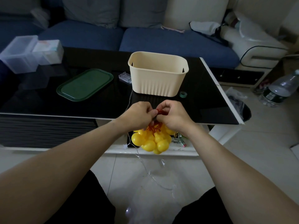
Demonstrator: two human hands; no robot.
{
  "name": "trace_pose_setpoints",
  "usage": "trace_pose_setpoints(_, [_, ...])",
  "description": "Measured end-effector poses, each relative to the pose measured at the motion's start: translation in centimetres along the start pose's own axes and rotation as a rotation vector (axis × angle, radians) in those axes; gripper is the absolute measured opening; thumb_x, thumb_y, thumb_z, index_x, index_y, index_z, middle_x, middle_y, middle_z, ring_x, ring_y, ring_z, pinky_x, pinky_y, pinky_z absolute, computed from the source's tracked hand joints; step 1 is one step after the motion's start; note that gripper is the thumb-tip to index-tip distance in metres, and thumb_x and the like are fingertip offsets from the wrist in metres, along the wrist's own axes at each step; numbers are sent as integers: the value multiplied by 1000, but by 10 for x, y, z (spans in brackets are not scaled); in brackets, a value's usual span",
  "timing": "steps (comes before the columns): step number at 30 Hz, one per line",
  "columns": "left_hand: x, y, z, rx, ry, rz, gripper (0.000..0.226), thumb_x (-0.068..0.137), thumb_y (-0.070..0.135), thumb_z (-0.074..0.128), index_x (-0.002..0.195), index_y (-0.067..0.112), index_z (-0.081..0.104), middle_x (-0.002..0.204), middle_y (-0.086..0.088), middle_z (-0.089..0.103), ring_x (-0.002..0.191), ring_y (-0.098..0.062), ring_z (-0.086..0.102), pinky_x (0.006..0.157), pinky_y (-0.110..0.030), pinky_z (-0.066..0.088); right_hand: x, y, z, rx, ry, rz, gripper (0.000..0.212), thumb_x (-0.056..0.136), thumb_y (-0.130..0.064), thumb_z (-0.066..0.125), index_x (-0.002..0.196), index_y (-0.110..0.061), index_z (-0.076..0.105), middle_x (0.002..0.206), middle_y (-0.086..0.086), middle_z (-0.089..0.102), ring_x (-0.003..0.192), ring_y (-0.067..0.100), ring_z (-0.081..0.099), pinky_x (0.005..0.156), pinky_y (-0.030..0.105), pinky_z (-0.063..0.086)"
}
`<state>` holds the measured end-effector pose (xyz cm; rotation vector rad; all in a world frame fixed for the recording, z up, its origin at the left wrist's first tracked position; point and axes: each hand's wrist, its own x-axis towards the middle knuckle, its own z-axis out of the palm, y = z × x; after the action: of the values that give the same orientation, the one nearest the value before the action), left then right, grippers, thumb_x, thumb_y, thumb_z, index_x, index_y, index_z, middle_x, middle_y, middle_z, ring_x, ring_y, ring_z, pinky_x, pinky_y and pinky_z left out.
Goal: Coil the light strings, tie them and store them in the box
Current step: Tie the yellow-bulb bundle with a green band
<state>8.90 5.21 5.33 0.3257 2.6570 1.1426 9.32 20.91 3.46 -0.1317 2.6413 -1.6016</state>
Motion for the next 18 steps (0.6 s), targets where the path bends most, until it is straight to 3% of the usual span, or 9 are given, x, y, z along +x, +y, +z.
trace_pose_setpoints(2, [0,0,-4,46,7,-5,24,102,28,50,90,9,58,67,1,66,46,-12,59,44,-20,48,1,-2,3,-33,-2,-43,32,80,6,70,83,-24,59,81,0,70,77,13,68,70,25,52])
trace_pose_setpoints(5, [0,0,-7,133,58,1,23,102,30,47,89,13,56,82,-8,68,62,-21,64,60,-32,54,1,-4,10,-68,68,-86,33,79,2,72,83,-28,60,82,-6,71,78,6,68,70,19,50])
trace_pose_setpoints(8, [-1,2,-8,224,128,7,22,102,29,47,100,9,57,90,-10,65,77,-26,62,63,-34,48,-1,-9,16,-54,165,-69,27,78,-5,76,85,-27,64,79,-11,70,75,-2,66,65,11,48])
trace_pose_setpoints(11, [-3,4,-8,322,213,50,22,102,27,47,104,6,55,86,-7,57,76,-24,56,58,-28,36,-2,-15,24,3,277,-38,21,76,-9,81,85,-22,68,74,-13,68,67,-7,63,58,4,44])
trace_pose_setpoints(14, [-3,3,-10,339,274,78,20,101,27,49,97,7,52,80,-6,54,69,-23,52,58,-31,36,-1,-19,27,20,357,-35,19,73,-9,82,84,-21,71,72,-12,67,64,-8,62,58,3,44])
trace_pose_setpoints(18, [-3,2,-10,329,173,-24,24,103,29,45,90,10,52,83,-8,55,77,-26,55,63,-31,38,1,-17,22,30,303,-10,24,71,-5,84,76,-24,71,68,-13,66,58,-13,59,55,3,43])
